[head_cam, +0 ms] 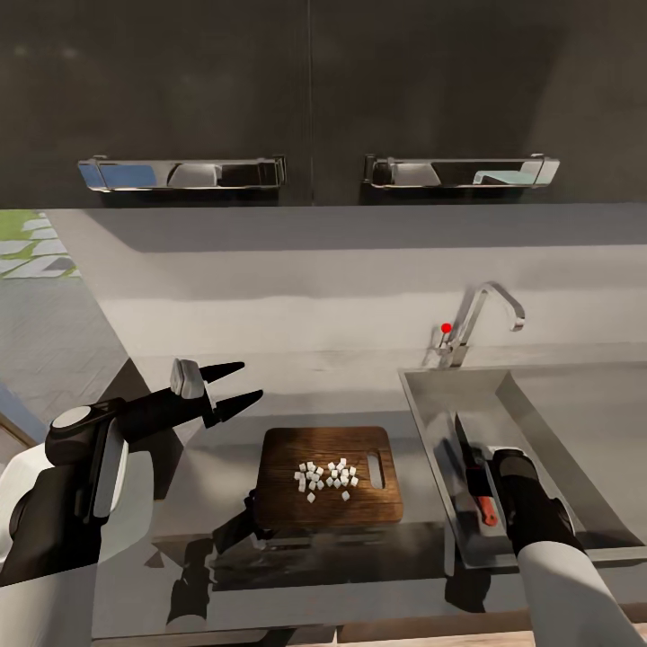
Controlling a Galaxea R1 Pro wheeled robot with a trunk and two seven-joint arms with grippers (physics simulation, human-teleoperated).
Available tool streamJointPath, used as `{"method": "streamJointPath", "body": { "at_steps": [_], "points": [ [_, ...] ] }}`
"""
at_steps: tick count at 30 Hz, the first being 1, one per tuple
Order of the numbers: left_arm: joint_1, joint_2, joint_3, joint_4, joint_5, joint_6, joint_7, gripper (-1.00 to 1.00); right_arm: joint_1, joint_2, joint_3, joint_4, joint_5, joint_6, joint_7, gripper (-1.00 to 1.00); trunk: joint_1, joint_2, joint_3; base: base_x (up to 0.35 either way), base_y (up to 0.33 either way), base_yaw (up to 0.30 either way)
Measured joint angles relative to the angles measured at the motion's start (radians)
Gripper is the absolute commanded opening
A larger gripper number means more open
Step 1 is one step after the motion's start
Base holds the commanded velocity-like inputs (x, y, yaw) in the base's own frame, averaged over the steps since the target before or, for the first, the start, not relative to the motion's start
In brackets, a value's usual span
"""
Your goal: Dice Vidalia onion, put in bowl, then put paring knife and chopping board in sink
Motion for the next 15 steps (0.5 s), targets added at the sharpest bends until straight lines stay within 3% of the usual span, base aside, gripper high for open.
{"method": "streamJointPath", "body": {
  "at_steps": [2, 3, 15],
  "points": [
    [0.000, 0.000, 0.000, 0.000, 0.000, 0.000, 0.000, 1.00, 0.000, 0.000, 0.000, 0.001, 0.000, 0.000, 0.000, -1.00, 0.000, 0.000, 0.000, 0.000, 0.000, 0.000],
    [0.000, 0.000, 0.000, 0.000, 0.000, 0.000, 0.000, 1.00, 0.000, 0.000, 0.000, 0.001, 0.000, 0.000, 0.000, 1.00, 0.000, 0.000, 0.000, 0.000, 0.000, 0.000],
    [0.000, 0.000, 0.000, 0.000, 0.000, 0.000, 0.000, 1.00, 0.000, 0.000, 0.000, 0.001, 0.001, -0.003, -0.001, 1.00, 0.000, 0.000, 0.000, 0.000, 0.000, 0.000]
  ]
}}
